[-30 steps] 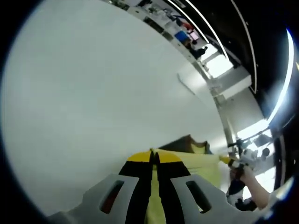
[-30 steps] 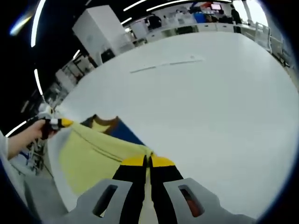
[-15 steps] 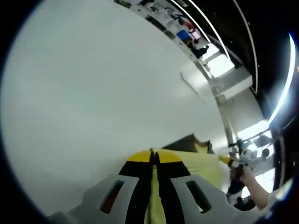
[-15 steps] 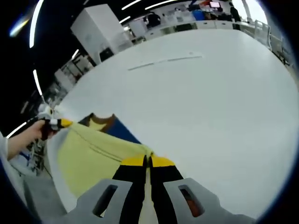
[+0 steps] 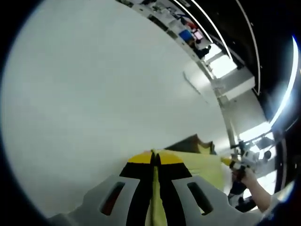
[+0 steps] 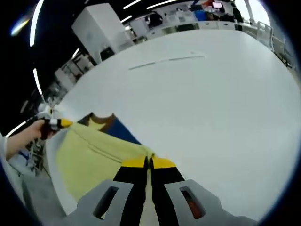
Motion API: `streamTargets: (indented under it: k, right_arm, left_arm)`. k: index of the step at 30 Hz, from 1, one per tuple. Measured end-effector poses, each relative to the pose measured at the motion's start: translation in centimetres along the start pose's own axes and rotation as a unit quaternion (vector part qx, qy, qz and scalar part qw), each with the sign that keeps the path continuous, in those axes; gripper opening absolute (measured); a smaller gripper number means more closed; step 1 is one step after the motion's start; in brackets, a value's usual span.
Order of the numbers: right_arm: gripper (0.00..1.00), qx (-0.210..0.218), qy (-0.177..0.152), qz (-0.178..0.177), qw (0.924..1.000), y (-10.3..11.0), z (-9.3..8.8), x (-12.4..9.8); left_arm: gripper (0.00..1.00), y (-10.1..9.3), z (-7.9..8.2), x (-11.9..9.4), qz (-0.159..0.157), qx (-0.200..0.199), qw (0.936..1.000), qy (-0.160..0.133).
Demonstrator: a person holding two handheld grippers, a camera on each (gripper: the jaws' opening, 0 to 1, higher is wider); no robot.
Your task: Fold the garment on the visible template until the final outline fits inside the template.
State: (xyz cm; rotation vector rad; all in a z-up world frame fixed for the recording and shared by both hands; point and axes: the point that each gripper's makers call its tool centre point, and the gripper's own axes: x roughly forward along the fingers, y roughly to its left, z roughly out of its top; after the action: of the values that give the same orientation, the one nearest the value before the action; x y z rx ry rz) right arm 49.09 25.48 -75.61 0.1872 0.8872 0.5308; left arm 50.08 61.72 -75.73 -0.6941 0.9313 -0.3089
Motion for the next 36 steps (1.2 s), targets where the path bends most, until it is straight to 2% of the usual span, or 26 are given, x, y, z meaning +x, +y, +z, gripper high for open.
streamTargets:
  k: [6, 13, 18, 22, 27, 36]
  right_arm:
    - [0.03, -0.001, 0.000, -0.001, 1.0000, -0.1, 0.0, 0.0]
    - [0.04, -0.010, -0.006, -0.013, 0.9998, -0.4, 0.3, -0.3]
    - [0.01, -0.005, -0.011, -0.033, 0.9994, -1.5, 0.5, -1.2]
    - [0.01, 0.004, -0.015, -0.034, 0.9993, -1.8, 0.5, -2.1]
    - [0.04, 0.015, -0.027, -0.035, 0.9989, -1.6, 0.6, -3.0]
    - [0.10, 0.015, -0.027, -0.030, 0.9991, -0.5, 0.0, -3.7]
  left_arm:
    - [0.00, 0.0, -0.1, 0.0, 0.000, 0.000, 1.0000, 0.002]
    - [0.00, -0.2, -0.1, -0.2, 0.001, 0.021, 0.9998, 0.005]
    - [0.00, -0.3, -0.1, -0.4, 0.001, 0.031, 0.9995, 0.004]
    - [0.00, -0.4, -0.2, -0.7, 0.001, 0.035, 0.9994, 0.004]
    - [0.01, -0.4, -0.4, -1.1, 0.005, 0.041, 0.9991, 0.002]
    - [0.02, -1.0, -1.2, -2.4, 0.006, 0.052, 0.9986, 0.001]
